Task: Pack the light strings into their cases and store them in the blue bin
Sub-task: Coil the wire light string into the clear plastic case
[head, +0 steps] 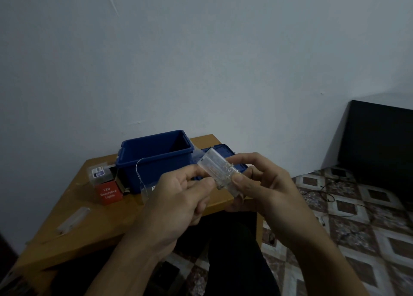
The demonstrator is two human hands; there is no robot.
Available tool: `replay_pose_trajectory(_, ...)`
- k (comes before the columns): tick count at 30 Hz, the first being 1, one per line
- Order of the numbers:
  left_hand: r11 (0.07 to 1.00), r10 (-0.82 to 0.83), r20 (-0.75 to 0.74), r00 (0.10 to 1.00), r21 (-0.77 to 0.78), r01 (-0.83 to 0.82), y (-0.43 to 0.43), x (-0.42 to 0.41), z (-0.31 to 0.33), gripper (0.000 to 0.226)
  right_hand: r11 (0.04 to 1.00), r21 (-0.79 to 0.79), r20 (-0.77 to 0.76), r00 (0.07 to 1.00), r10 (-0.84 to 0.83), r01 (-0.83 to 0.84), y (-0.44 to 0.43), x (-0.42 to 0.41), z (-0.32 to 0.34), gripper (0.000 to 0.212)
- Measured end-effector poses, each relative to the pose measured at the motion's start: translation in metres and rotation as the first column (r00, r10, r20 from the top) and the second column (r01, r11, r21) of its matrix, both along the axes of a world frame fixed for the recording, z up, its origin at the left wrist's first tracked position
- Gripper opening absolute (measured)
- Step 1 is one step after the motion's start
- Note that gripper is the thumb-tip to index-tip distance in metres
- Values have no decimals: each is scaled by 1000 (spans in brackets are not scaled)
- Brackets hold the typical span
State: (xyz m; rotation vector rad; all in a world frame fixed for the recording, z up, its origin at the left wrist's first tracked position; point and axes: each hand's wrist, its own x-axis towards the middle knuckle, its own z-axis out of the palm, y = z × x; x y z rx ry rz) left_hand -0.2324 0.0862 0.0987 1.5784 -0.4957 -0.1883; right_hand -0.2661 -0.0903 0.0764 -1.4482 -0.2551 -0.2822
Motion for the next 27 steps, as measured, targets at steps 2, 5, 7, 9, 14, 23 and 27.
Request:
replay_pose_trajectory(2, 1000, 12, 6, 1000, -3, -12, 1, 1, 0, 19, 1000, 4, 11, 1000, -5, 5, 1, 1, -1, 27)
replay_pose_trajectory(5, 1000, 13, 27, 1000, 24, -14, 3, 1, 0, 18, 998, 57, 20, 1000, -17, 16, 3, 2, -3, 24)
replay_pose_trajectory(7, 1000, 8, 17, 1000, 11, -8, 3, 1, 1, 19, 994, 109, 22, 1000, -22, 20, 4, 2, -2, 21)
replay_pose_trajectory(9, 1000, 12, 13, 1000, 7, -12, 4, 1, 0, 19, 990, 142, 20, 1000, -24, 21, 5, 2, -2, 20)
replay_pose_trajectory(14, 994, 53, -1, 999, 98, -53, 10, 8, -5, 19, 976, 215, -6, 999, 36, -34, 4, 2, -1, 18)
replay_pose_trajectory(23, 953, -302, -374, 877, -85, 292, 29, 29, -1, 19, 914, 13, -52, 913, 406, -405, -12, -6, -1, 25)
replay_pose_trajectory(27, 928, -311, -350, 884, 89, 362, 27, 32, 16, 23, 910, -258, -66, 946, 318, -324, -12, -9, 1, 18)
